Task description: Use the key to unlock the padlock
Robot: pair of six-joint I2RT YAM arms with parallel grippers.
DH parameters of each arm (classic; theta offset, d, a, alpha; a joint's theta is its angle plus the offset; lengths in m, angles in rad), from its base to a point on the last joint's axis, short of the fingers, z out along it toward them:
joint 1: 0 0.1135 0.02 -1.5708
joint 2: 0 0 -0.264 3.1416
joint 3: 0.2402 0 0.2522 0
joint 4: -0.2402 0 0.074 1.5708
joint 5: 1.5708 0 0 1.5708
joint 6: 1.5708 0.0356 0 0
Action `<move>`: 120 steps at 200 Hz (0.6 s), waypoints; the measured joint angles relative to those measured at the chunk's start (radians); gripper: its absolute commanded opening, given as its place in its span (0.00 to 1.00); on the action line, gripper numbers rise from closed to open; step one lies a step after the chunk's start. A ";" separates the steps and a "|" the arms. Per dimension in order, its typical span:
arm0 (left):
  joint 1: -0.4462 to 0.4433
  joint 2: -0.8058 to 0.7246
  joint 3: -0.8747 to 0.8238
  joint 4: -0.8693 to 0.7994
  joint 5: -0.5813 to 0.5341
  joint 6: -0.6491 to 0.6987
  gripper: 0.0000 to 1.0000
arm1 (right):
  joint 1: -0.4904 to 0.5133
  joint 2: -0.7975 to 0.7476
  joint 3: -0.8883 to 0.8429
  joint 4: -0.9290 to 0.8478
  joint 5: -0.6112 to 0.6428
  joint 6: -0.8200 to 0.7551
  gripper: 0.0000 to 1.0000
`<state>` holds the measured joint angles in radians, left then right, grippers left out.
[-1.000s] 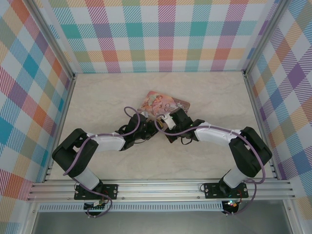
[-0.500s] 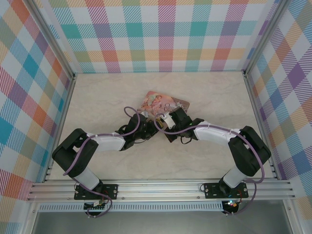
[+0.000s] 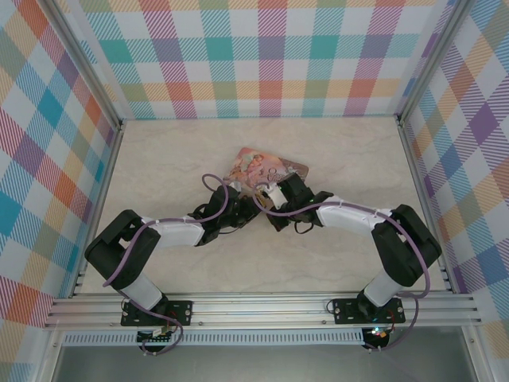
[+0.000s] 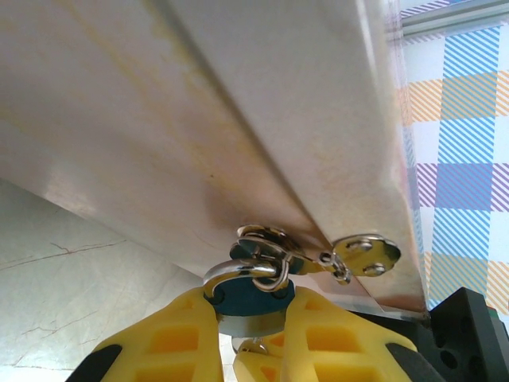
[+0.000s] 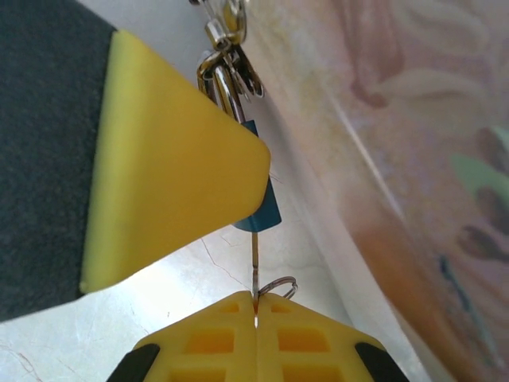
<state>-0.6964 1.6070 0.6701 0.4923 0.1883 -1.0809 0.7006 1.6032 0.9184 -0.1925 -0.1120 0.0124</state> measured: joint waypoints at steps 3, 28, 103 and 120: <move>0.000 0.000 0.000 0.000 0.000 0.000 0.01 | -0.001 -0.001 0.000 0.000 -0.003 0.002 0.05; 0.000 0.000 0.000 0.008 -0.006 0.000 0.02 | -0.011 -0.006 0.000 0.005 -0.018 0.010 0.04; 0.000 0.000 0.000 0.014 -0.013 -0.020 0.01 | -0.042 -0.047 -0.044 0.065 -0.061 0.040 0.02; 0.000 -0.002 0.000 0.014 -0.014 -0.039 0.01 | -0.046 -0.054 -0.055 0.084 -0.071 0.047 0.02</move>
<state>-0.6964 1.6054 0.6704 0.5064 0.1741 -1.1202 0.6544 1.5494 0.8635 -0.1089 -0.1829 0.0597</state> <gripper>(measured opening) 0.171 0.049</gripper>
